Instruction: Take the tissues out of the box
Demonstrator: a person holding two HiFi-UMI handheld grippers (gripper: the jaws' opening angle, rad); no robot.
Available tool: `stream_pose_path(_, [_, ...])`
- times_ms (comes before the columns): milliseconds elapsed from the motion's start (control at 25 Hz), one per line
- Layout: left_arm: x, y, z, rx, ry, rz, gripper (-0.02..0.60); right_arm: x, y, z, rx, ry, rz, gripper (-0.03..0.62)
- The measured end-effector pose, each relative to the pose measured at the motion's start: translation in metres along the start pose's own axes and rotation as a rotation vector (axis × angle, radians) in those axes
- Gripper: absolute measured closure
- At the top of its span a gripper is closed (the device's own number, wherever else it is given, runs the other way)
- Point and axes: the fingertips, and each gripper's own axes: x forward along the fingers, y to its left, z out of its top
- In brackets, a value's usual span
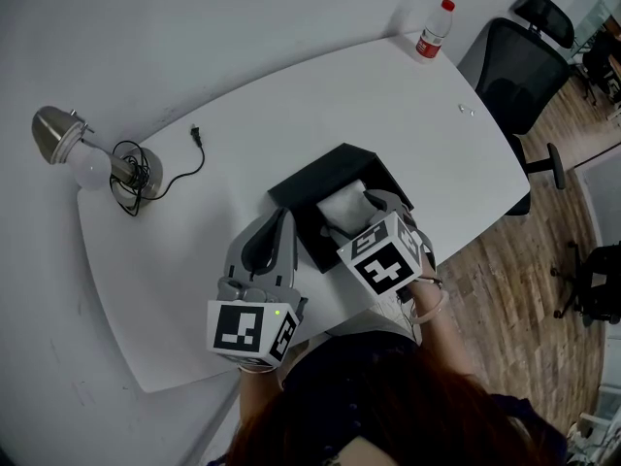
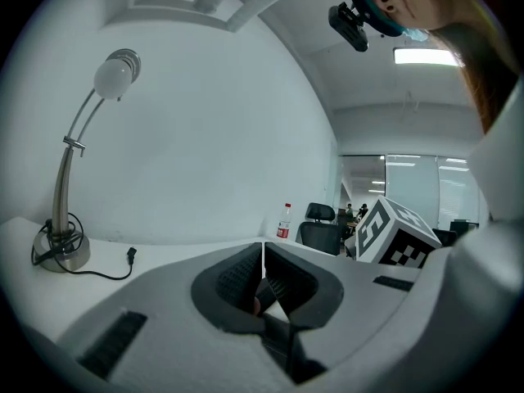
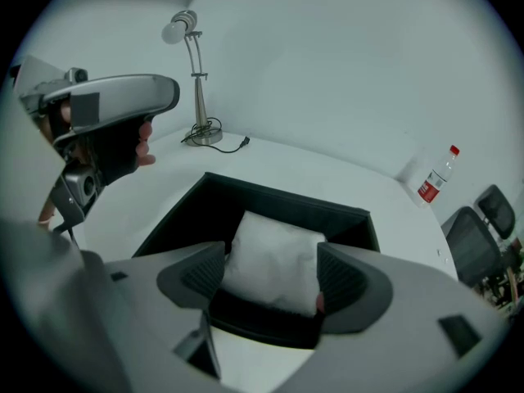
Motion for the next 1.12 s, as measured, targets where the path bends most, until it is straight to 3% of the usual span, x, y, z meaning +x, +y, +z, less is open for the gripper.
stream_pose_path(400, [-0.001,0.003,-0.003,-0.014,0.003,0.000,0.555,0.009,0.000,-0.010,-0.012,0.129,0.003,0.273])
stream_pose_path(600, [-0.001,0.003,-0.004,-0.018,0.003,0.002,0.555,0.013,-0.005,-0.013,-0.031,0.177,-0.037,0.275])
stream_pose_path(840, [-0.005,0.004,-0.003,-0.018,-0.001,0.010,0.555,0.012,-0.009,-0.014,-0.062,0.175,-0.066,0.334])
stream_pose_path(1120, [-0.014,0.001,0.000,-0.009,-0.005,0.020,0.555,0.008,-0.010,-0.012,-0.071,0.150,-0.053,0.359])
